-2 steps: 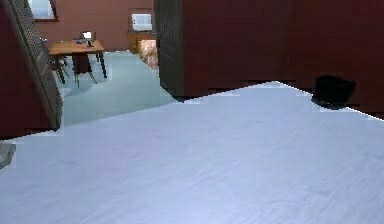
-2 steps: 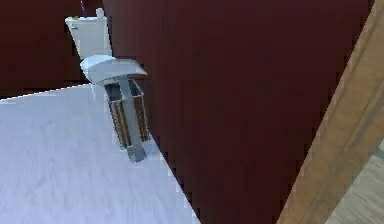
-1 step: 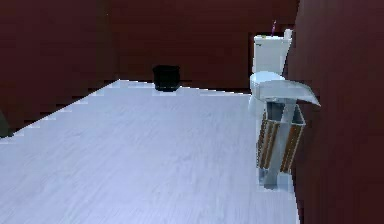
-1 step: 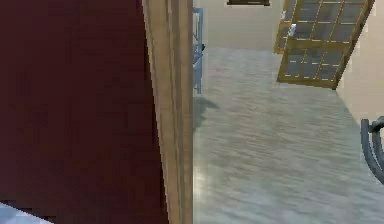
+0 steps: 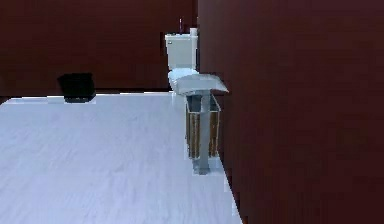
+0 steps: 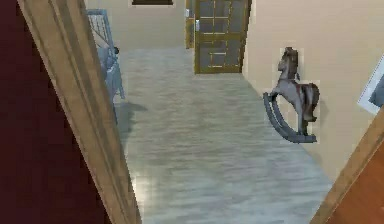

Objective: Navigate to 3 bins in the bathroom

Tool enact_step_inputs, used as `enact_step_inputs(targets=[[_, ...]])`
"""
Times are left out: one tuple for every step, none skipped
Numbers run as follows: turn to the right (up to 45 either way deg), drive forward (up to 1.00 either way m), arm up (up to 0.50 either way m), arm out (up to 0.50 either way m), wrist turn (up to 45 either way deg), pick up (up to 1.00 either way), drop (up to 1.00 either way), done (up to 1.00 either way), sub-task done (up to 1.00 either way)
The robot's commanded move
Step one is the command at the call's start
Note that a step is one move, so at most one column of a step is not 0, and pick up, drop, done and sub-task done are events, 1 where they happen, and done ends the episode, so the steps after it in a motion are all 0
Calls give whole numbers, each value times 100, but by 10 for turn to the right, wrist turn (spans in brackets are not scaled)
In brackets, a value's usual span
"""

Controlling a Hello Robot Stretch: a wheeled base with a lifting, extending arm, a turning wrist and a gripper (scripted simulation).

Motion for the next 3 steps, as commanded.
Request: enact_step_inputs(targets=[[0, 60, 0, 0, 0, 0, 0, 0, 0], [0, 0, 0, 0, 0, 0, 0, 0, 100], [-450, 0, 0, 0, 0, 0, 0, 0, 0]])
